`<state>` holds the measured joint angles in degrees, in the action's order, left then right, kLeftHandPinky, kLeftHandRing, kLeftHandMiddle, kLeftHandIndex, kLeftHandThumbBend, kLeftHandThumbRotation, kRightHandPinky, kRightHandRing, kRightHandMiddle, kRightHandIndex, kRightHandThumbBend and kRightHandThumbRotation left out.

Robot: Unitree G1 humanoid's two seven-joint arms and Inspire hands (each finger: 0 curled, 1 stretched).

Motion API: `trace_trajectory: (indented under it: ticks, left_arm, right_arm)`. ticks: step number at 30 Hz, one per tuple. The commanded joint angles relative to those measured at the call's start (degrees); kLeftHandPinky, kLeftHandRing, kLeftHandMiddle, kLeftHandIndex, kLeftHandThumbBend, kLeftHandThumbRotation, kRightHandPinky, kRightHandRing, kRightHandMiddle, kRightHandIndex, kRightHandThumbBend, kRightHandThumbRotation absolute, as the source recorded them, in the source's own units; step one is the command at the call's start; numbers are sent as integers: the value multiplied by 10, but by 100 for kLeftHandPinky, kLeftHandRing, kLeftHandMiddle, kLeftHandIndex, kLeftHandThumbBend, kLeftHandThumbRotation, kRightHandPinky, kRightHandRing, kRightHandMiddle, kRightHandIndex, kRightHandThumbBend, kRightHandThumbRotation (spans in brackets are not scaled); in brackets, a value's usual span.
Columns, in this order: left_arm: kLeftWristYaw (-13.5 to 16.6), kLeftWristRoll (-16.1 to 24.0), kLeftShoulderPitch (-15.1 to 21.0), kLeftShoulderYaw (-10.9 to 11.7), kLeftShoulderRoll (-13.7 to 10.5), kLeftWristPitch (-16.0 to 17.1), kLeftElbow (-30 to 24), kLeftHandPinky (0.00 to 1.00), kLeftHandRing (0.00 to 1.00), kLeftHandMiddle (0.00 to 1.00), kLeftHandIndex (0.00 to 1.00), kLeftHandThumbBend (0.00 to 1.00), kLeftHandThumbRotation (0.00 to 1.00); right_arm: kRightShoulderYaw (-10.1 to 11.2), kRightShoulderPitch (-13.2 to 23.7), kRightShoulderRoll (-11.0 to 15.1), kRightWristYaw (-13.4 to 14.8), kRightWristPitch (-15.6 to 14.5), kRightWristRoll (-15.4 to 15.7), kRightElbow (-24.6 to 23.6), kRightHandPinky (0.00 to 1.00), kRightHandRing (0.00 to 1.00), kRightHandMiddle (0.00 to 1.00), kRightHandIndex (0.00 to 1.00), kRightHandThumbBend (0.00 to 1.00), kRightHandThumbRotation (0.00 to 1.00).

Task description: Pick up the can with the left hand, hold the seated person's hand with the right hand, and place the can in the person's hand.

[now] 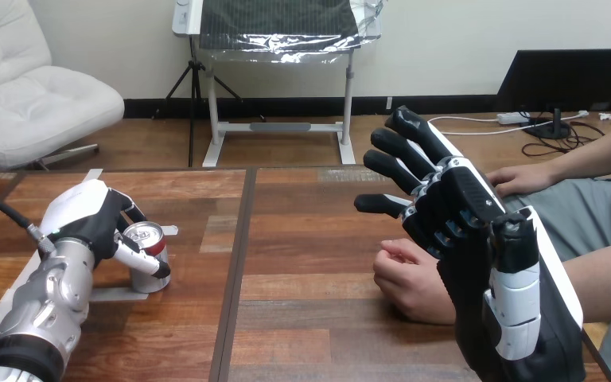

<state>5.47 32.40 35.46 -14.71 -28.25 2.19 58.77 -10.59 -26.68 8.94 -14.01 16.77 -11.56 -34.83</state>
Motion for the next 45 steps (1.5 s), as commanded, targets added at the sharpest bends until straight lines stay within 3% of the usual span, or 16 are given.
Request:
trace_trajectory:
  ticks: [1, 21, 23, 29, 38, 45]
  left_arm:
    - [18, 7, 49, -5, -6, 0, -16, 44, 44, 47, 47, 75, 0]
    - [27, -9, 47, 6, -6, 12, -21, 42, 43, 45, 44, 78, 0]
    - [25, -14, 46, 9, -6, 14, -24, 31, 34, 40, 44, 78, 0]
    - [19, -26, 45, 17, -6, 12, -31, 16, 22, 31, 44, 78, 0]
    - [-3, -55, 42, 32, -6, 0, -64, 12, 18, 29, 44, 79, 0]
    - [-19, -65, 36, 42, -9, -15, -108, 11, 18, 28, 44, 80, 0]
  right_arm:
    - [3, 16, -7, 4, 4, -9, -27, 76, 90, 91, 92, 75, 100]
    - [4, 23, -8, 3, 6, -8, -20, 77, 91, 91, 93, 75, 100]
    - [4, 23, -9, 3, 6, -8, -20, 77, 90, 91, 93, 75, 100]
    - [5, 25, -8, 3, 6, -8, -18, 77, 90, 91, 92, 75, 100]
    - [21, 41, -1, 1, 1, -4, -3, 82, 92, 92, 94, 74, 100]
    - [51, 72, 11, 2, 2, 14, 22, 87, 92, 92, 93, 72, 100]
